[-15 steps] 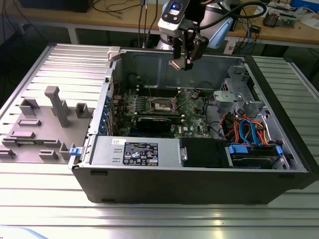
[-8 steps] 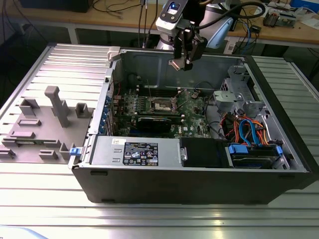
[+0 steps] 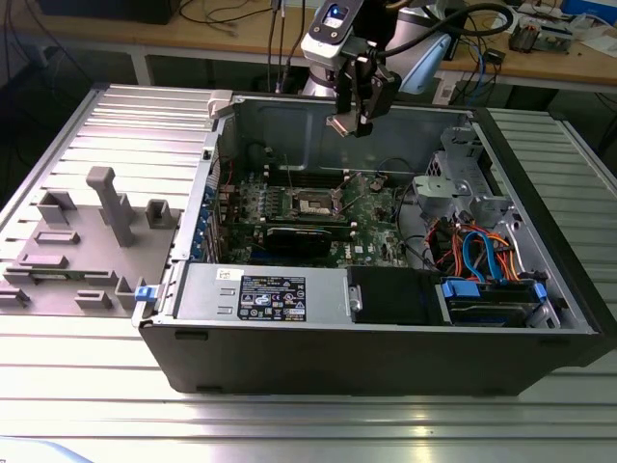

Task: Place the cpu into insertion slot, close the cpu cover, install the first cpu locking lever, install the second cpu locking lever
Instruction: 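Place the cpu into insertion slot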

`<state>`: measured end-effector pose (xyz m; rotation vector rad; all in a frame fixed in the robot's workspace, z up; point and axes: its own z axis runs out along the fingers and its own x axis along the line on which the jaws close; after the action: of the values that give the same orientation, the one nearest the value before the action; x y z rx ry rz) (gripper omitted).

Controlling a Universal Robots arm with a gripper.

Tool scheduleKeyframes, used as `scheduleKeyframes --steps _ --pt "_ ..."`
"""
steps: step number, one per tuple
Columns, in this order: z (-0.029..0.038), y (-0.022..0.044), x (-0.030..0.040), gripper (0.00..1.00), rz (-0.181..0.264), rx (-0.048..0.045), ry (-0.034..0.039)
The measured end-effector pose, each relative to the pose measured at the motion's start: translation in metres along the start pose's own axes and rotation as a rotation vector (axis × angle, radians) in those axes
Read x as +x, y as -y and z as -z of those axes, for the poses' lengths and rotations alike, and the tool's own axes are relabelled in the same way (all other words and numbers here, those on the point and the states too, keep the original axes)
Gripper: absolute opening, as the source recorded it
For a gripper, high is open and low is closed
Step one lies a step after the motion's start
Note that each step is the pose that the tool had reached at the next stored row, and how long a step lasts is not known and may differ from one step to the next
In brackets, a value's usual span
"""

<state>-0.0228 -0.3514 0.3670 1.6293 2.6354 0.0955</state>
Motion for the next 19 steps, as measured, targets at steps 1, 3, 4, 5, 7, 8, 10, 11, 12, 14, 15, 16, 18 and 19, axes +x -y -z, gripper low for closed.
scheduleKeyframes --steps 1,3,4,5,7,8,10,11,12,14,15,16,18,19 --pt "0.0000 0.0000 0.0000 0.54 0.000 0.0000 0.0000" --pt "0.0000 0.0000 0.0000 0.54 0.000 0.0000 0.0000" --pt "0.0000 0.0000 0.0000 0.54 0.000 0.0002 0.0006" --pt "-0.0001 0.0000 0.0001 0.54 0.000 0.0020 0.0041" --pt "0.0000 0.0000 0.0000 0.54 0.000 0.0044 0.0089" --pt "0.0000 0.0000 -0.0001 0.54 0.000 0.0049 0.0097" --pt "0.0000 0.0000 0.0000 0.54 -0.004 0.0054 0.0111" --pt "-0.0001 -0.0001 0.0001 0.54 -0.008 0.0059 0.0124" --pt "0.0000 -0.0001 0.0001 0.54 -0.014 0.0067 0.0144" --pt "0.0000 0.0000 0.0001 0.54 -0.028 0.0074 0.0164" --pt "0.0000 -0.0001 0.0001 0.54 -0.036 0.0075 0.0170" --pt "0.0000 -0.0001 0.0001 0.54 -0.046 0.0077 0.0177" --pt "-0.0001 0.0000 0.0001 0.54 -0.071 0.0079 0.0196" --pt "-0.0001 -0.0001 0.0001 0.54 -0.081 0.0080 0.0203"
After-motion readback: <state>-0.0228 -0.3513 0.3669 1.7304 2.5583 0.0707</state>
